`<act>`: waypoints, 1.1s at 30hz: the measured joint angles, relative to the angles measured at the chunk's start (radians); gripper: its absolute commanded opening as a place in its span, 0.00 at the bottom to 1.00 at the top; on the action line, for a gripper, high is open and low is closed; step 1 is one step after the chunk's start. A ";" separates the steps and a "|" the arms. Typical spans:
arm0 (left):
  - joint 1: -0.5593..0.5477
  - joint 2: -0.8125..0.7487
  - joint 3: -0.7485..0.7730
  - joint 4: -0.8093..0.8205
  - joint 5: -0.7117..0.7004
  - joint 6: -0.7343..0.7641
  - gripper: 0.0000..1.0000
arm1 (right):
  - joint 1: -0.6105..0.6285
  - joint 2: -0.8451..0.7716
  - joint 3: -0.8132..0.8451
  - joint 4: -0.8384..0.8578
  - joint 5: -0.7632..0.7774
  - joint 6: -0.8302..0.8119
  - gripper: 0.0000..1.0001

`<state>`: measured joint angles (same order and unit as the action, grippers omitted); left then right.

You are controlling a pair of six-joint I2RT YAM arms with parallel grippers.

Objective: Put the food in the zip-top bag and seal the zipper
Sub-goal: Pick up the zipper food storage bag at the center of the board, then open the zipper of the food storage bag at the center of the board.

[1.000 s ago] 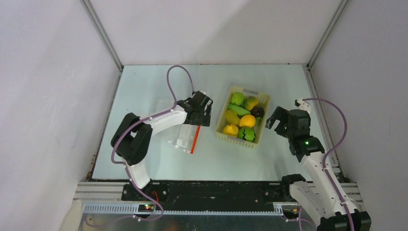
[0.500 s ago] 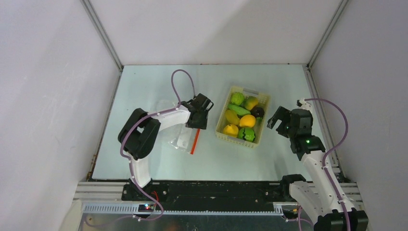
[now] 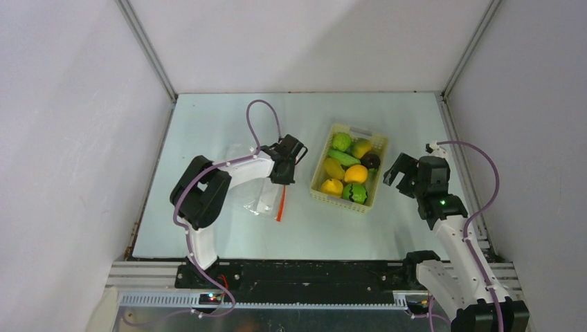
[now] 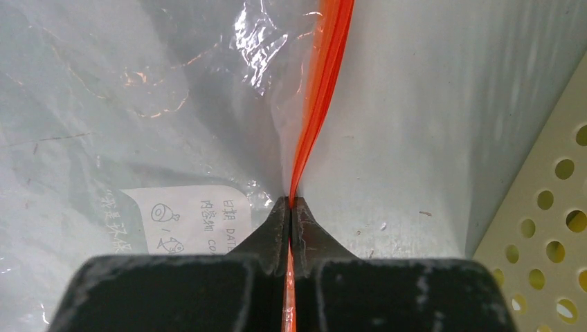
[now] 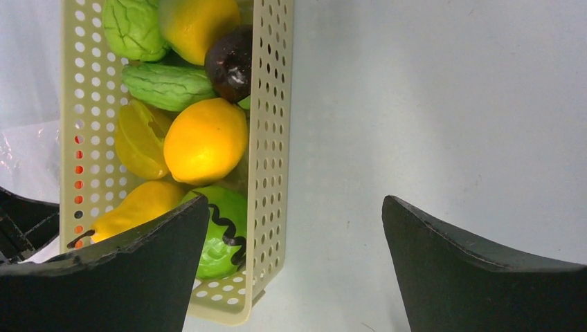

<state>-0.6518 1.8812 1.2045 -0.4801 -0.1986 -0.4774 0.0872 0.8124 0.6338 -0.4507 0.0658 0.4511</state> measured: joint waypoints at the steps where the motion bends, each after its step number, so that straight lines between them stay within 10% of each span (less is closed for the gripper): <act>1: 0.000 0.000 0.000 0.000 0.000 0.000 0.00 | 0.000 0.002 0.000 0.000 -0.006 0.000 1.00; 16: -0.022 -0.541 -0.262 0.085 0.072 -0.075 0.00 | 0.047 -0.111 -0.034 0.106 -0.370 -0.023 1.00; 24: -0.074 -0.785 -0.442 0.179 0.137 -0.179 0.00 | 0.391 -0.108 -0.028 0.189 -0.392 0.016 0.96; 33: -0.132 -0.916 -0.521 0.232 0.150 -0.257 0.00 | 0.809 0.182 0.146 0.214 -0.036 0.058 0.93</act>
<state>-0.7837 0.9653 0.6834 -0.2485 -0.0486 -0.7345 0.8959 0.9943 0.7795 -0.2363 0.0299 0.5087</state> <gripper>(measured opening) 0.007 0.944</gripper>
